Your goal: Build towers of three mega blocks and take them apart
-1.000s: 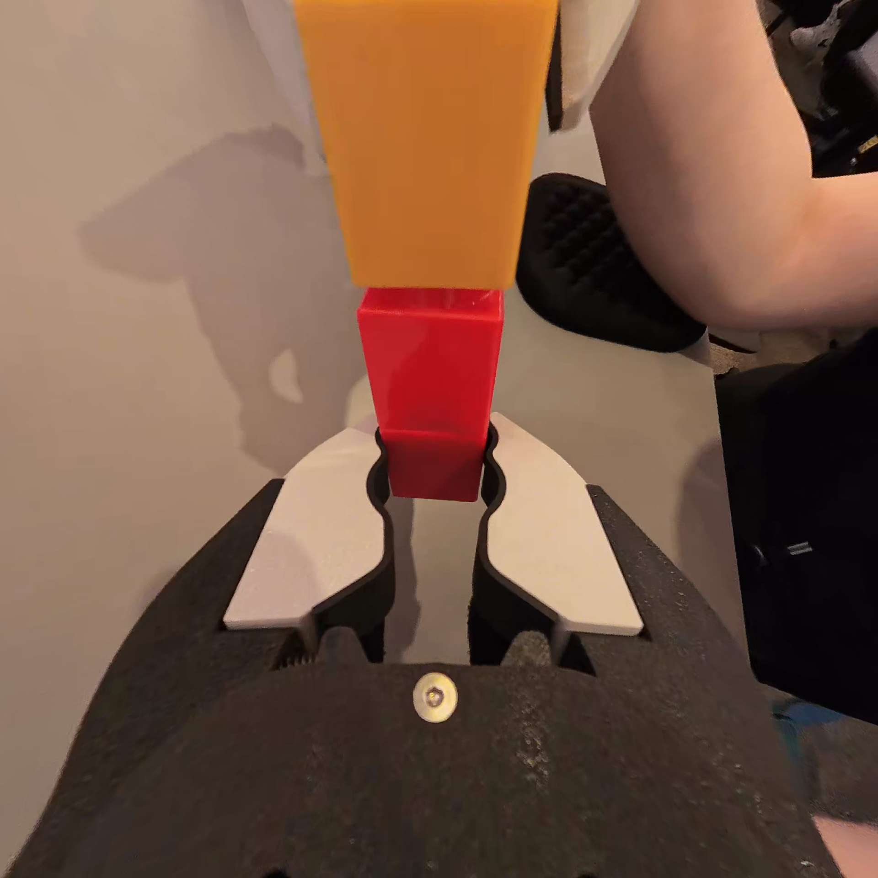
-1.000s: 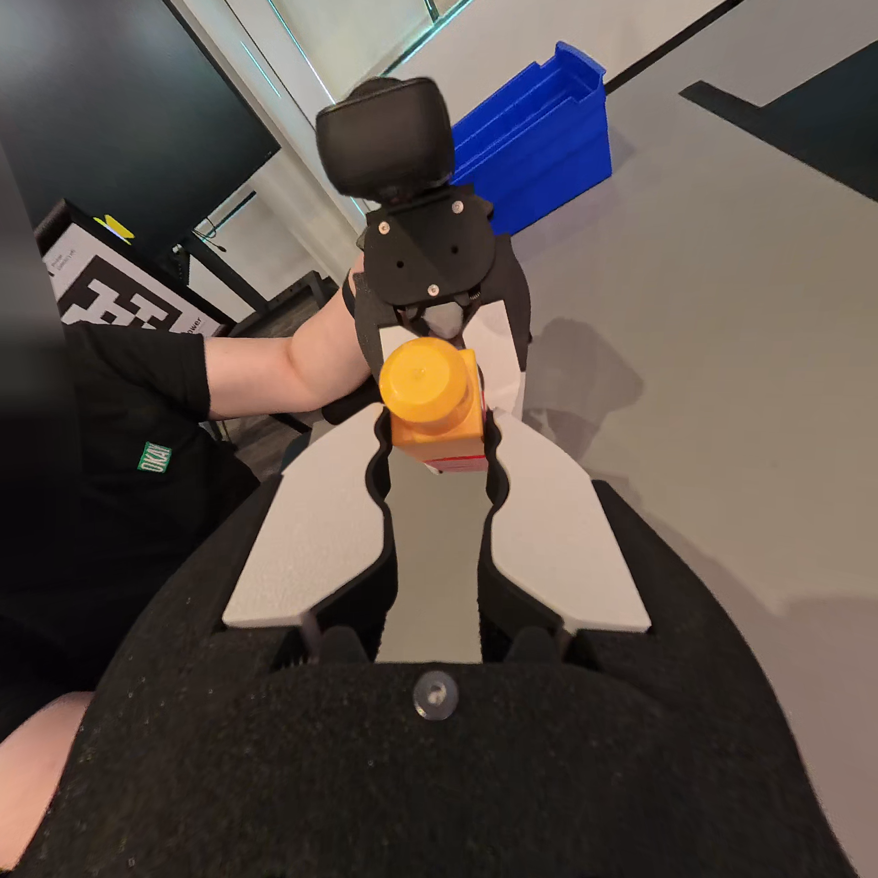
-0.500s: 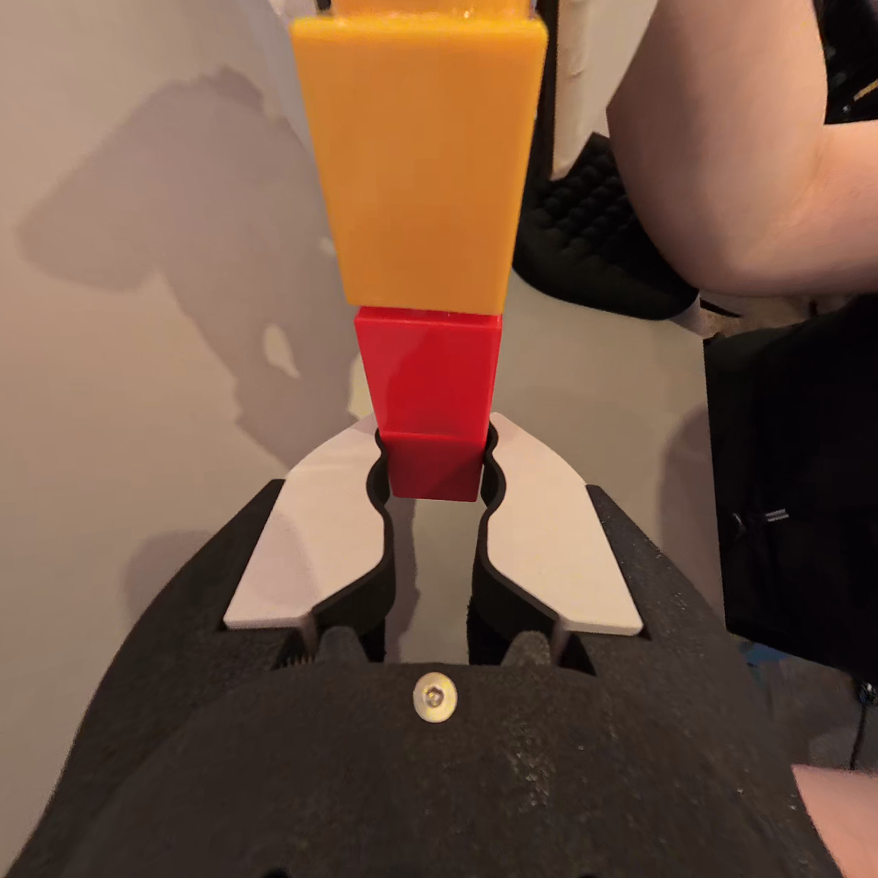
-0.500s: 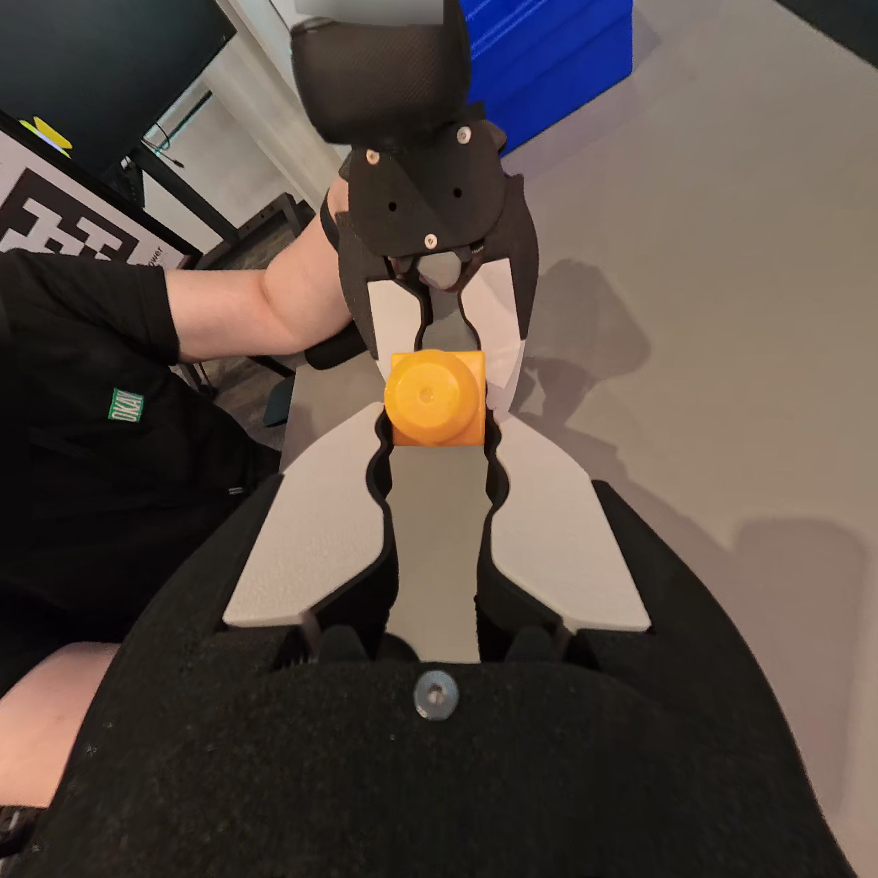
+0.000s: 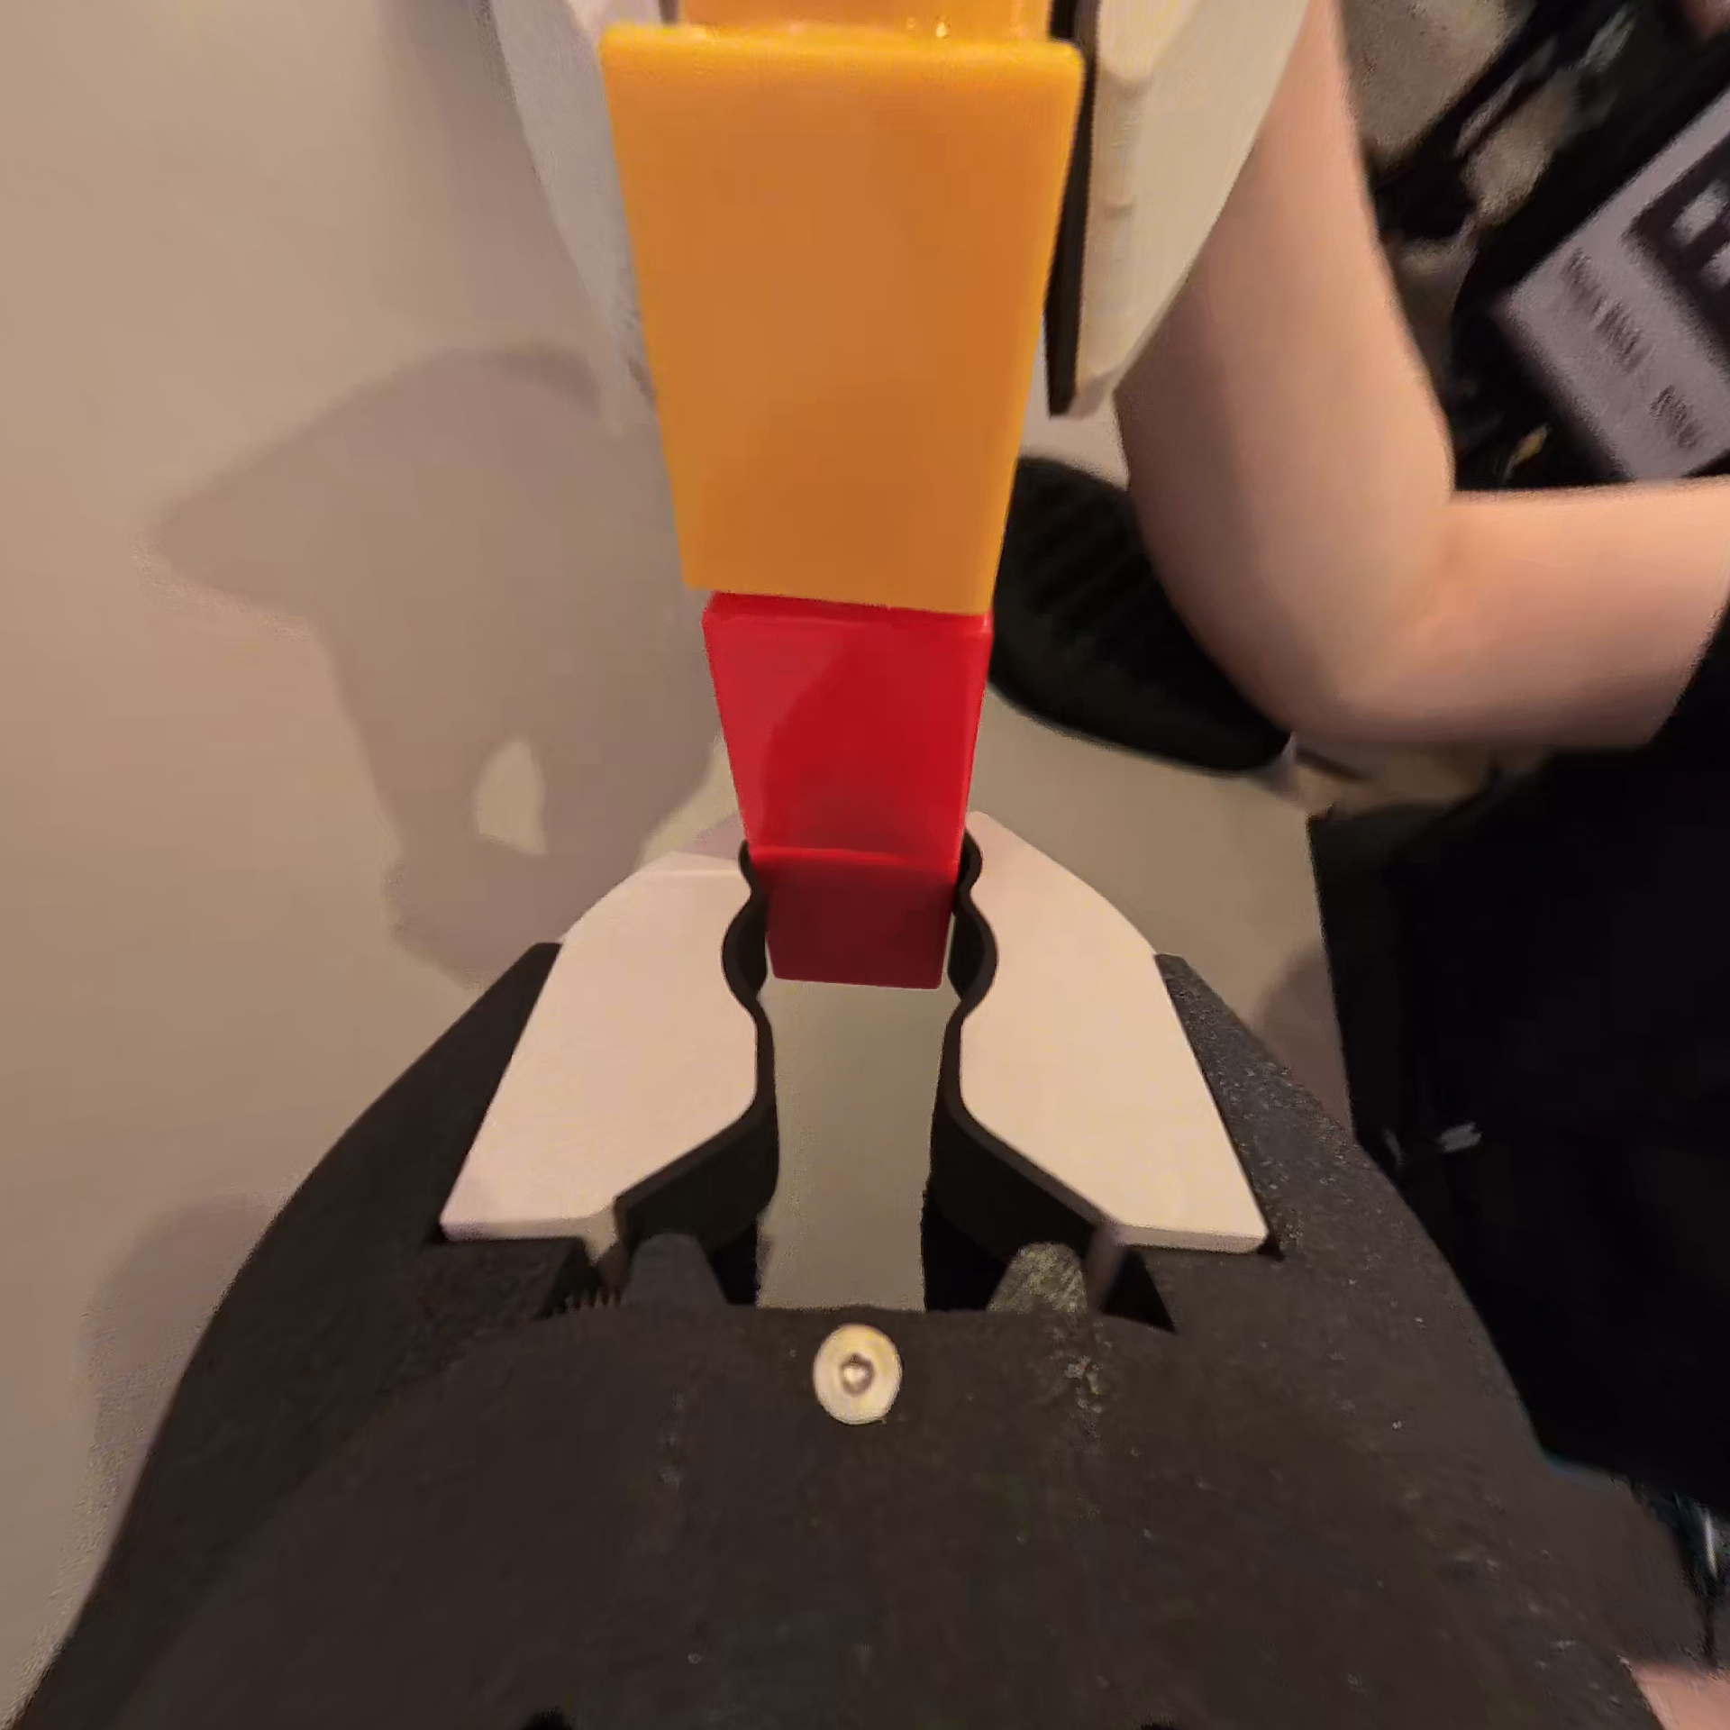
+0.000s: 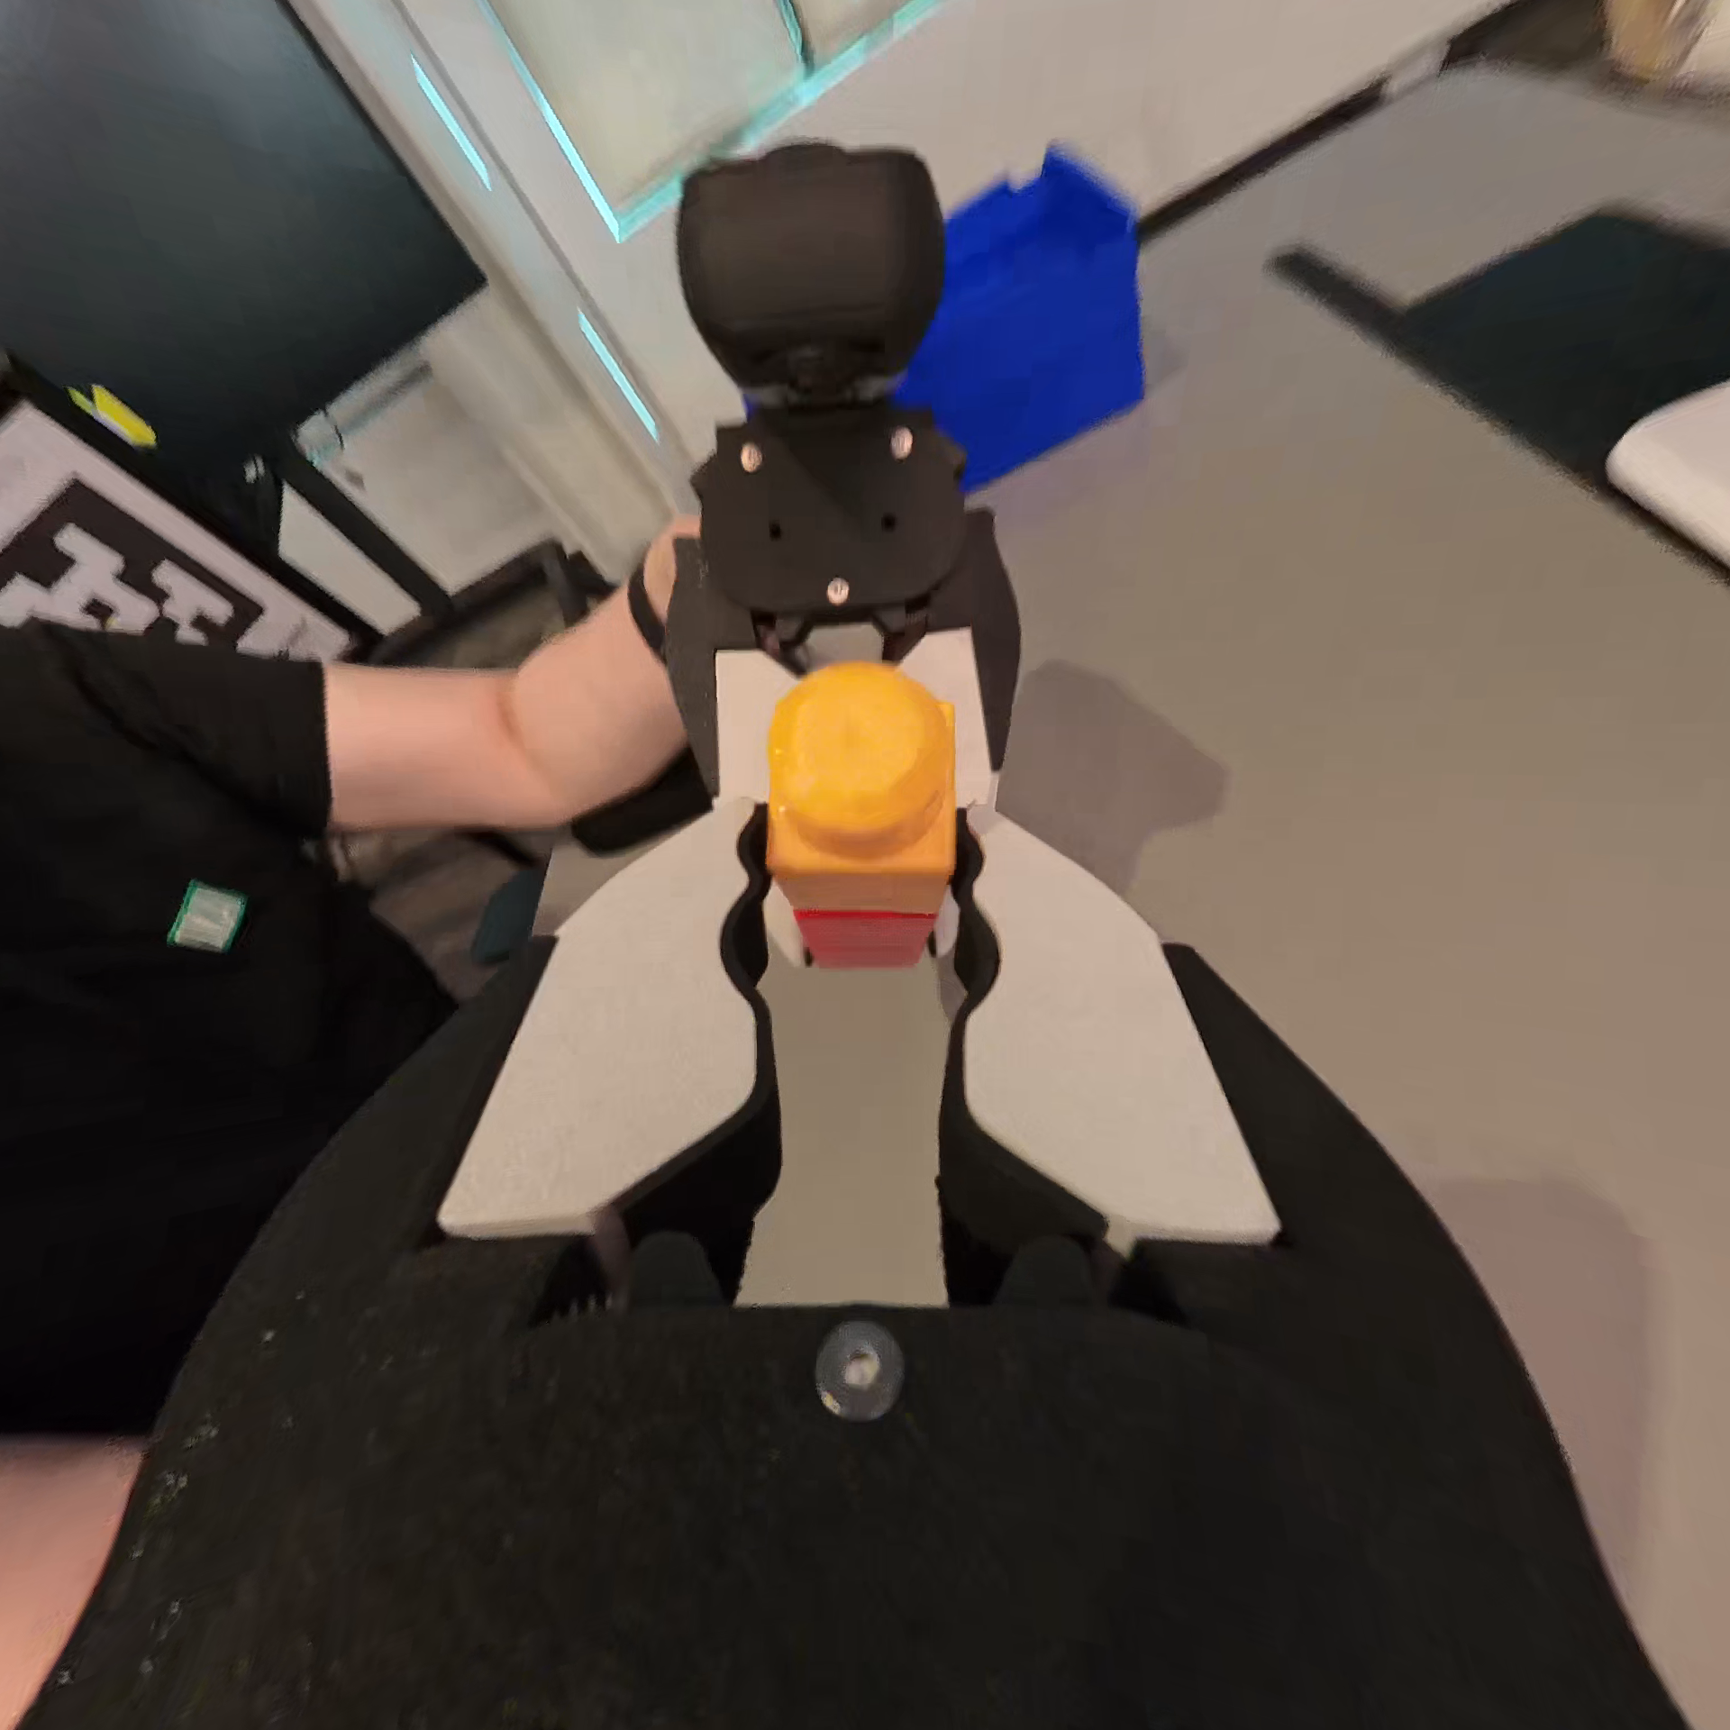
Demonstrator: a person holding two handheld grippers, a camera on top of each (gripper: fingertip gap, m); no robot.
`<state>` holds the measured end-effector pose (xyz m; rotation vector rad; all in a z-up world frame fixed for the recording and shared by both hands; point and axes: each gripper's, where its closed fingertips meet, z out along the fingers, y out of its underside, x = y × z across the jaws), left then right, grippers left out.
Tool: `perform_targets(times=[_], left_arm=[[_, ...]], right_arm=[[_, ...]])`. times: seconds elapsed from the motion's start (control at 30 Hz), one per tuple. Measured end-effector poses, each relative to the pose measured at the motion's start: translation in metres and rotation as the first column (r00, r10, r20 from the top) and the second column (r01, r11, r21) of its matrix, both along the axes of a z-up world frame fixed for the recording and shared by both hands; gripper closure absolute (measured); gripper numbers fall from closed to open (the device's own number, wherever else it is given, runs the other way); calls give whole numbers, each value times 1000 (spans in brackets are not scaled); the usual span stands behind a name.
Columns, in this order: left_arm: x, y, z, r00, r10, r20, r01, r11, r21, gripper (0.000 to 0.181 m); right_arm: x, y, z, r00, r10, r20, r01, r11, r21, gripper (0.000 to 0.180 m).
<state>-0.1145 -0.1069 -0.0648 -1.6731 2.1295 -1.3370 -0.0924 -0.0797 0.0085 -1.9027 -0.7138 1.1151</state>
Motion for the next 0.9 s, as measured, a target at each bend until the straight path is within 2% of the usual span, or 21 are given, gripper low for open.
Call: perform_targets(times=[0.17, 0.23, 0.33, 0.9], left_arm=[[10, 17, 25, 986, 132, 100, -127, 991, -50, 145], [11, 16, 34, 980, 140, 142, -129, 988, -83, 145], [10, 19, 45, 973, 163, 165, -141, 981, -134, 145], [-6, 6, 18, 999, 29, 18, -29, 1000, 7, 146]], right_arm=[[-8, 27, 21, 992, -113, -52, 119, 984, 133, 134], [-15, 34, 34, 985, -119, -125, 137, 979, 151, 143], [-18, 40, 45, 967, -127, -221, 160, 978, 137, 144], [-25, 13, 15, 998, 28, -63, -25, 999, 45, 144]])
